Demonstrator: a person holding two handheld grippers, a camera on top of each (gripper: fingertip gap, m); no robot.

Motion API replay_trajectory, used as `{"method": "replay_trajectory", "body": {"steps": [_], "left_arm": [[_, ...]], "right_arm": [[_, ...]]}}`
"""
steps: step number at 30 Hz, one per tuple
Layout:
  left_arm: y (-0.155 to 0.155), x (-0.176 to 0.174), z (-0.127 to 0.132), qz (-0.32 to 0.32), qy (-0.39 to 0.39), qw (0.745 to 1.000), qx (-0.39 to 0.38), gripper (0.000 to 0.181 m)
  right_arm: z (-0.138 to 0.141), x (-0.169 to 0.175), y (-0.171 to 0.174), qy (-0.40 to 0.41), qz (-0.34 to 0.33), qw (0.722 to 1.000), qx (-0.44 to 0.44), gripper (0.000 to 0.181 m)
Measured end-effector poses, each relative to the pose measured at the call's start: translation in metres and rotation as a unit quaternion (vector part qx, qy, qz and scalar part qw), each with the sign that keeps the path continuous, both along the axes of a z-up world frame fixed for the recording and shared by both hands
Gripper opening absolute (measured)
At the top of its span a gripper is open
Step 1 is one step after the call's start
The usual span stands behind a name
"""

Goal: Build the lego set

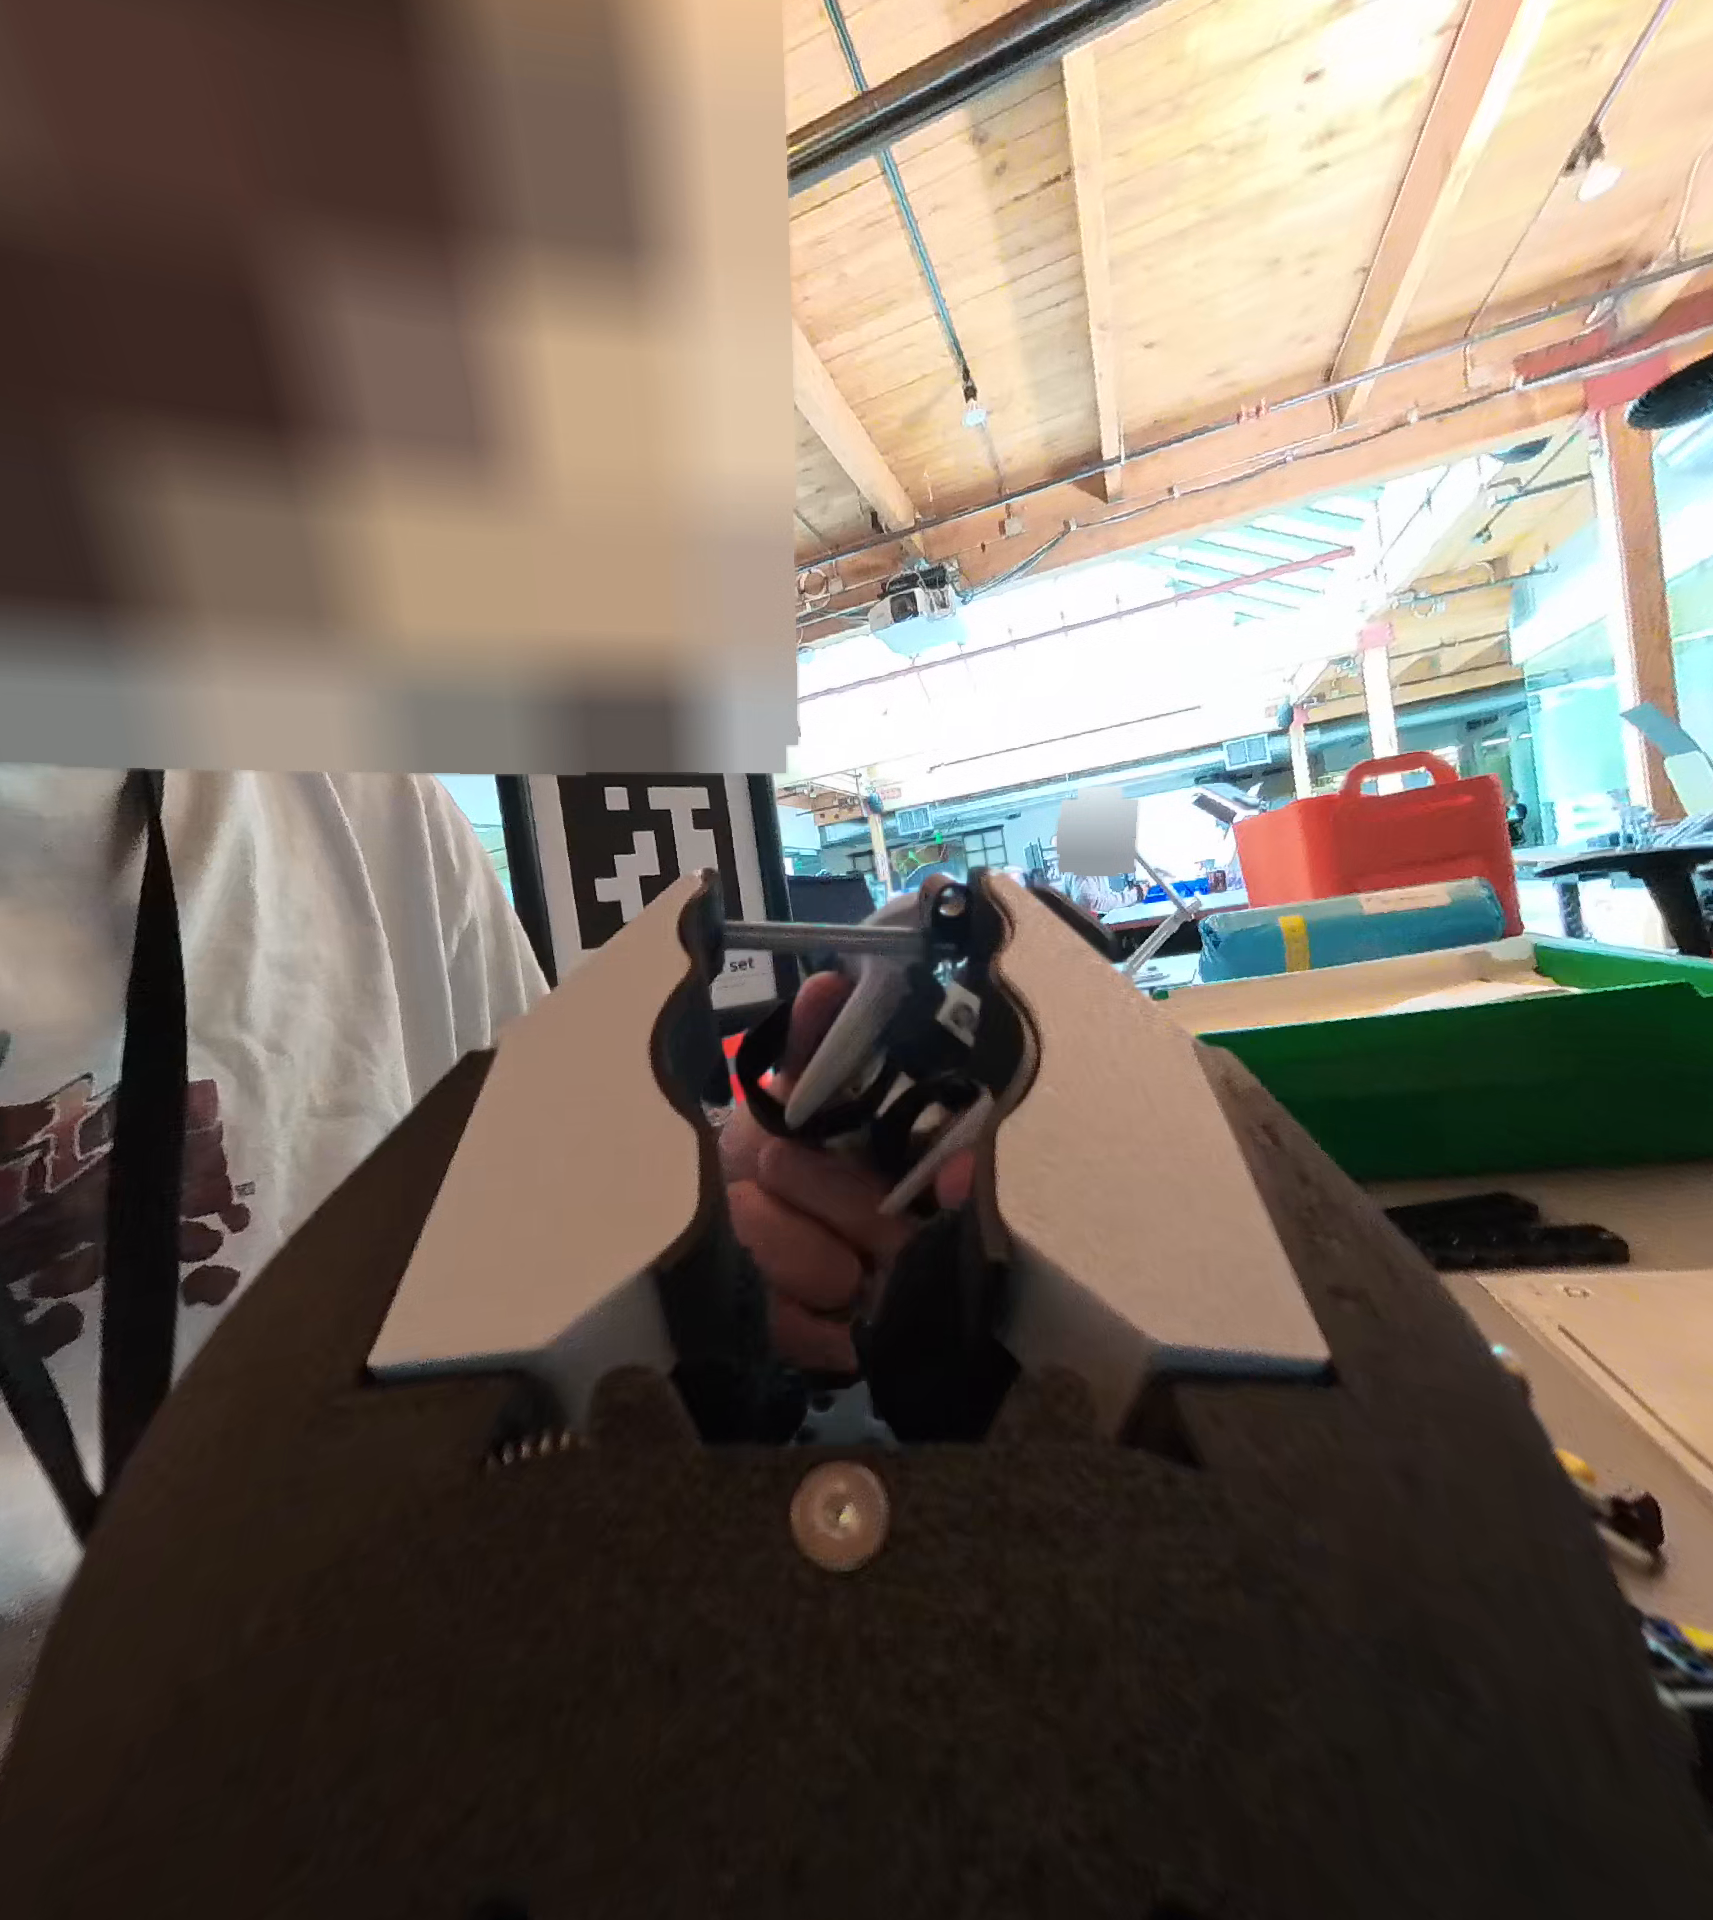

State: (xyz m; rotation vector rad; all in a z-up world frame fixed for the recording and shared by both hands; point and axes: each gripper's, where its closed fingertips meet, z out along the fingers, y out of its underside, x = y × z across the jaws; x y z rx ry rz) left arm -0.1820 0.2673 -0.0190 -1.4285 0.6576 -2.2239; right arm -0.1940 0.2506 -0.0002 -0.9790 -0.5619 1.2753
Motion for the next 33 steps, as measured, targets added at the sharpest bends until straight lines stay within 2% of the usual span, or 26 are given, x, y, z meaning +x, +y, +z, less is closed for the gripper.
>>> {"method": "replay_trajectory", "body": {"steps": [2,5,7,14,17,22,27,33], "left_arm": [[0.001,0.0,0.005,-0.05,-0.035,0.995,-0.084,0.026],[-0.003,-0.001,0.007,-0.076,-0.064,0.987,-0.128,0.025],[-0.009,-0.003,0.01,-0.091,-0.076,0.983,-0.137,0.023],[-0.007,-0.008,0.013,-0.087,-0.111,0.976,-0.163,0.014],[-0.006,-0.007,0.008,-0.074,-0.087,0.984,-0.137,0.007],[-0.002,-0.004,-0.011,-0.07,-0.013,0.994,-0.078,0.006],[0.004,-0.007,-0.033,-0.086,0.077,0.993,0.021,0.005],[0.008,-0.011,-0.045,-0.139,0.143,0.976,0.085,0.004]], "right_arm": [[0.001,-0.006,0.0,-0.008,-0.006,1.0,0.01,0.046],[0.003,-0.011,0.003,-0.008,-0.013,1.0,0.015,0.046],[0.003,-0.014,0.004,-0.012,-0.017,1.0,0.019,0.046],[0.003,-0.021,0.005,-0.008,-0.015,1.0,0.024,0.046],[-0.004,-0.019,0.007,-0.034,-0.032,0.999,0.026,0.046],[-0.027,-0.017,0.013,-0.161,-0.09,0.981,0.061,0.047],[-0.052,-0.016,0.018,-0.312,-0.131,0.935,0.107,0.045],[-0.067,-0.015,0.018,-0.412,-0.118,0.896,0.119,0.045]]}}
